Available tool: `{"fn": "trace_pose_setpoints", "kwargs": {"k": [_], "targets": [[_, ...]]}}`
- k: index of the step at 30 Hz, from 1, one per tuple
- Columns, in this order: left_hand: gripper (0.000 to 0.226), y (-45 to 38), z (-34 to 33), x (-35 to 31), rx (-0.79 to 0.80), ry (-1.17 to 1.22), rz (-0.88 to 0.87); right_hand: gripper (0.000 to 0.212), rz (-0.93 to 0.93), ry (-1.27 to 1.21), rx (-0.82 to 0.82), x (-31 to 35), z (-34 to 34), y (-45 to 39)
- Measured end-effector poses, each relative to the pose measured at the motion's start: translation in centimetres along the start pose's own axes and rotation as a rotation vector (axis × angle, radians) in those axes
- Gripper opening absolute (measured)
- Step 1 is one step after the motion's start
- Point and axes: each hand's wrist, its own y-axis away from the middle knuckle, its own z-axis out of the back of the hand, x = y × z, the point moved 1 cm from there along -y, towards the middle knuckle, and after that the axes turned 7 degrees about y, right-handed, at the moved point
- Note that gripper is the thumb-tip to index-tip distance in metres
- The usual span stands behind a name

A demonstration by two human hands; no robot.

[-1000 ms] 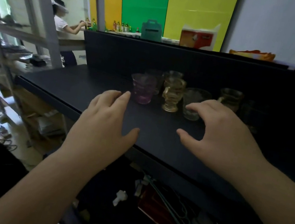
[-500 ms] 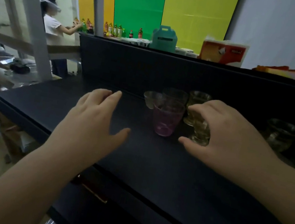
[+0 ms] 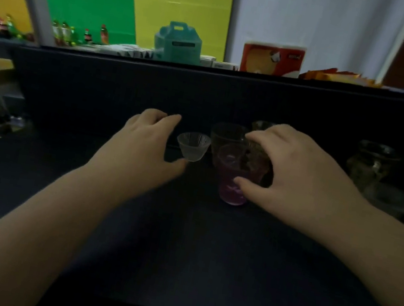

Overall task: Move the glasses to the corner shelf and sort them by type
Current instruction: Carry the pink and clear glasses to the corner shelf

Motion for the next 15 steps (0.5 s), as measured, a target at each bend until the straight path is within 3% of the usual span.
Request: {"fn": "trace_pose_setpoints", "kwargs": {"k": [9, 15], "targets": [[0.095, -7.7, -4.9, 1.6, 0.249, 0.031, -0.021, 0.073, -0.116, 0.067, 0.011, 2.7, 0.1, -0.6], [0.081, -8.5, -7.4, 1.6, 0.203, 0.052, -0.058, 0.073, -0.165, 0.096, 0.025, 2.8, 0.2, -0.7]]}}
